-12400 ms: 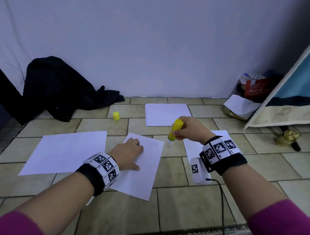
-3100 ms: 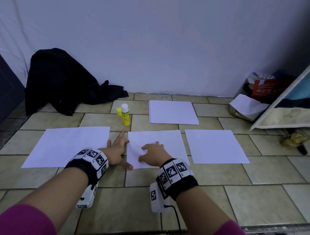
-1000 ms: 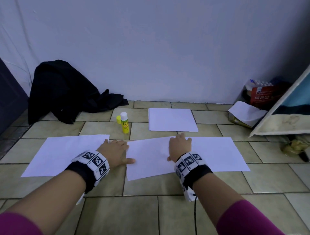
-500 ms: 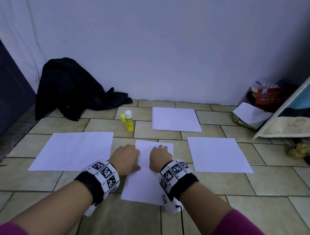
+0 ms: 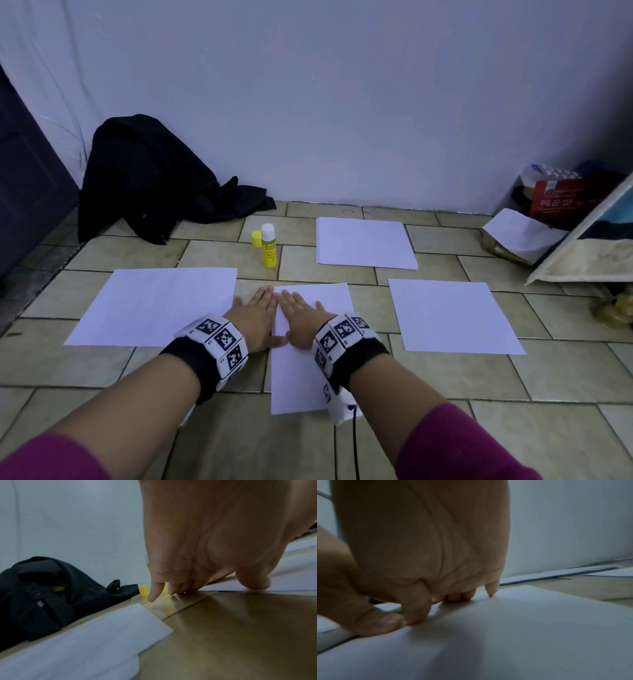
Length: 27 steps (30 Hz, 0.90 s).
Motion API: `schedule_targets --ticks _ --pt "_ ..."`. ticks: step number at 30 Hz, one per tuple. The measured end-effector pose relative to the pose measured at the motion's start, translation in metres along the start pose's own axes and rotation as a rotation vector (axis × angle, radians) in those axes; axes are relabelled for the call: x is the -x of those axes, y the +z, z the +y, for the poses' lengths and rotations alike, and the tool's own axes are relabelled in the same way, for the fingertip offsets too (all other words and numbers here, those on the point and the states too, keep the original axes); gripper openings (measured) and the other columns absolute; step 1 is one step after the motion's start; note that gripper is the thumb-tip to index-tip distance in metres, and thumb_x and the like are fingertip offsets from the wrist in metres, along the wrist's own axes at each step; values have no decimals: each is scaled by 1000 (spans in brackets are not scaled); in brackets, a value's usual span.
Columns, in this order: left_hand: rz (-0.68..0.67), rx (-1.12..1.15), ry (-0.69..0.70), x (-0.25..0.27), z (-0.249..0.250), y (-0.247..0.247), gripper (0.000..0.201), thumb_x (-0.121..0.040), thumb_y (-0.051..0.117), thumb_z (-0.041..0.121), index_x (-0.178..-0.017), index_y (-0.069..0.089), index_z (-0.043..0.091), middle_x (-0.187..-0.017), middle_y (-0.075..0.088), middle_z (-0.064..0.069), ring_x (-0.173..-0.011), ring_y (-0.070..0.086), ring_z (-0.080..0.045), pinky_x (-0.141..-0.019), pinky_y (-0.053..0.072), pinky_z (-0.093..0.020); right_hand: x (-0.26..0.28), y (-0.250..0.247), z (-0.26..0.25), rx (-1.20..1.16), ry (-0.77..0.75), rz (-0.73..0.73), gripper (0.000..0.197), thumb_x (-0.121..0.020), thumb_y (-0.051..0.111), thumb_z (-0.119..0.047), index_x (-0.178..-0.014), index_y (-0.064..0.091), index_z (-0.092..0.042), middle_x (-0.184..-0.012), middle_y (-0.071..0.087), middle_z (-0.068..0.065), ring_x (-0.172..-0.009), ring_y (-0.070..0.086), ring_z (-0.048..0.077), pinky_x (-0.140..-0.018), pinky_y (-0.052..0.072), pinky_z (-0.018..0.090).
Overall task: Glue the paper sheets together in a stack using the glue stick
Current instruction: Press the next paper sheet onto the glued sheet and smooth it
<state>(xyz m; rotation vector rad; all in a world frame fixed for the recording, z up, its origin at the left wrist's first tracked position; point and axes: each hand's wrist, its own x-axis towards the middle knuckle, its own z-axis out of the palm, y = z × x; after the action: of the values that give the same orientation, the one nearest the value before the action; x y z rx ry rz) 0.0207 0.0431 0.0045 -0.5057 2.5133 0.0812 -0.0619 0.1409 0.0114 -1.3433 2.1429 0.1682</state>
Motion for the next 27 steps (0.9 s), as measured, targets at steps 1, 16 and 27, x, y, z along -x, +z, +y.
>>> schedule_targets --ticks 1,16,27 --pt "-1 -38 -5 0 0 0 93 -94 37 60 -151 -12 5 -160 -17 -8 -148 -14 -18 -118 11 -50 0 -1 8 21 10 -13 74 -101 38 -35 -152 -12 -14 -159 -18 -1 -147 -11 14 -118 0 51" --pt "40 -197 -49 4 14 -25 85 -91 27 69 -141 41 2 -160 11 -13 -148 -8 -24 -116 9 -55 28 -10 63 113 391 230 88 -74 74 -52 -140 35 -7 -145 29 11 -138 23 29 -108 34 43" --pt "249 -20 115 12 10 -7 24 -95 50 23 -116 51 12 -120 50 -7 -108 54 -24 -78 40 -30 -16 31 4 -77 210 256 57 -97 47 -41 -138 34 -3 -145 29 14 -134 24 35 -103 32 42"
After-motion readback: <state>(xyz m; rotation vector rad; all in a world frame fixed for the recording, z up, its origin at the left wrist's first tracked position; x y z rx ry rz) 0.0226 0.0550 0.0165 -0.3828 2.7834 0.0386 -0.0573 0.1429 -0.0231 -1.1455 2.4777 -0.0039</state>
